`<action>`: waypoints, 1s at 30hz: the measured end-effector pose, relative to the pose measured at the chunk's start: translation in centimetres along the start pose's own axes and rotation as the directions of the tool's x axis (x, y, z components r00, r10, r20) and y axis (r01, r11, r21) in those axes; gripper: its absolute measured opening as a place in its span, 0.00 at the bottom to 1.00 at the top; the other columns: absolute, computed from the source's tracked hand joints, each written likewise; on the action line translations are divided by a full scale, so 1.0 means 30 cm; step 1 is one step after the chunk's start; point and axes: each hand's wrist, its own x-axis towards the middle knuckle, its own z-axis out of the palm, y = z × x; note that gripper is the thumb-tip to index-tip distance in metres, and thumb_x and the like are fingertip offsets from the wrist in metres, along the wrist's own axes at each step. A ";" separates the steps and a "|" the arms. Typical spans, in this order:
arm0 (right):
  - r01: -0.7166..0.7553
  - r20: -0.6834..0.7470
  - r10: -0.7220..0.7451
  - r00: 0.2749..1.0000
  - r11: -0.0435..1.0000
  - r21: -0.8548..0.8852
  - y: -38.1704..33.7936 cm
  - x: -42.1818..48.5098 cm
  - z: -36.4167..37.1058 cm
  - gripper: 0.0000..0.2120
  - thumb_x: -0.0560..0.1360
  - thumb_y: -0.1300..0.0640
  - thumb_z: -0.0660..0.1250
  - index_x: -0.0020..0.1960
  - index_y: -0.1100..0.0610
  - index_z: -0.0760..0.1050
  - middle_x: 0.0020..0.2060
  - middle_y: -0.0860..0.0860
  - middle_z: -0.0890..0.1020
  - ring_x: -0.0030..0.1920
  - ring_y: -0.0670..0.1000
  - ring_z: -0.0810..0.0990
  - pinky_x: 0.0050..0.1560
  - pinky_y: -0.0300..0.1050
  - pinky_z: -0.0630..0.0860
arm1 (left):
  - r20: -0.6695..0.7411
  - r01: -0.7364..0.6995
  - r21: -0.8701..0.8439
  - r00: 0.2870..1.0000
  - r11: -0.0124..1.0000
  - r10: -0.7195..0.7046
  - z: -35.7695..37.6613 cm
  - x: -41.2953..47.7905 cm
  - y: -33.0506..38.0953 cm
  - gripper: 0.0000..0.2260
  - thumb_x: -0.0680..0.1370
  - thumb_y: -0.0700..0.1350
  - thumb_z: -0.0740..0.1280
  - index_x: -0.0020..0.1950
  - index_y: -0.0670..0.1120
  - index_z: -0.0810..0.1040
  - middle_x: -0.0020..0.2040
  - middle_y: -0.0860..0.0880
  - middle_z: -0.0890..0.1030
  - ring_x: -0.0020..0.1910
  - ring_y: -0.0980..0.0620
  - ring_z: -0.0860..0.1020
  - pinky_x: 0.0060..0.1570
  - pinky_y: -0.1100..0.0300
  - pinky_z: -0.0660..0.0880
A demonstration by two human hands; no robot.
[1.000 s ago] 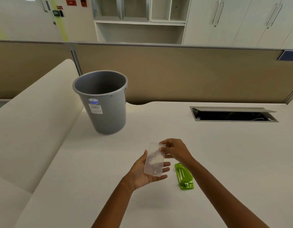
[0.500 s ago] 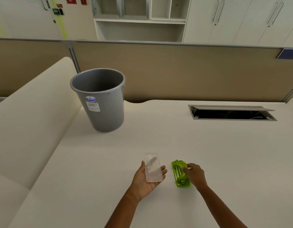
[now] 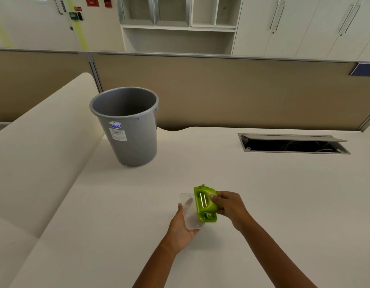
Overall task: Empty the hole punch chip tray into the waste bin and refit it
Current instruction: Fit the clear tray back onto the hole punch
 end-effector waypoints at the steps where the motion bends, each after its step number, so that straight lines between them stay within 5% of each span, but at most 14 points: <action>1: 0.003 0.025 -0.003 1.000 1.000 -0.002 -0.002 -0.007 0.015 0.07 0.73 0.65 0.66 0.50 0.66 0.77 0.36 0.56 0.79 0.35 0.51 0.79 0.33 0.38 0.78 | 0.009 0.000 0.000 1.000 1.000 0.000 0.003 0.000 -0.004 0.23 0.81 0.55 0.44 0.71 0.46 0.64 0.52 0.41 0.78 0.46 0.45 0.76 0.36 0.59 0.80; 9: 0.016 0.040 -0.014 0.999 0.999 -0.046 0.017 -0.026 0.081 0.09 0.73 0.65 0.66 0.51 0.68 0.78 0.39 0.60 0.80 0.36 0.52 0.79 0.37 0.41 0.78 | -0.039 0.031 -0.031 0.999 0.999 -0.032 0.006 0.004 0.006 0.22 0.81 0.55 0.48 0.55 0.44 0.75 0.49 0.40 0.79 0.45 0.46 0.78 0.34 0.59 0.81; 30: -0.017 0.115 0.007 0.993 0.996 0.086 0.006 -0.063 0.077 0.03 0.73 0.64 0.66 0.46 0.62 0.78 0.35 0.56 0.81 0.33 0.49 0.81 0.29 0.35 0.78 | -0.012 0.069 -0.028 0.998 0.997 -0.069 0.005 0.016 0.003 0.24 0.80 0.58 0.50 0.55 0.43 0.77 0.45 0.40 0.84 0.49 0.45 0.78 0.44 0.55 0.80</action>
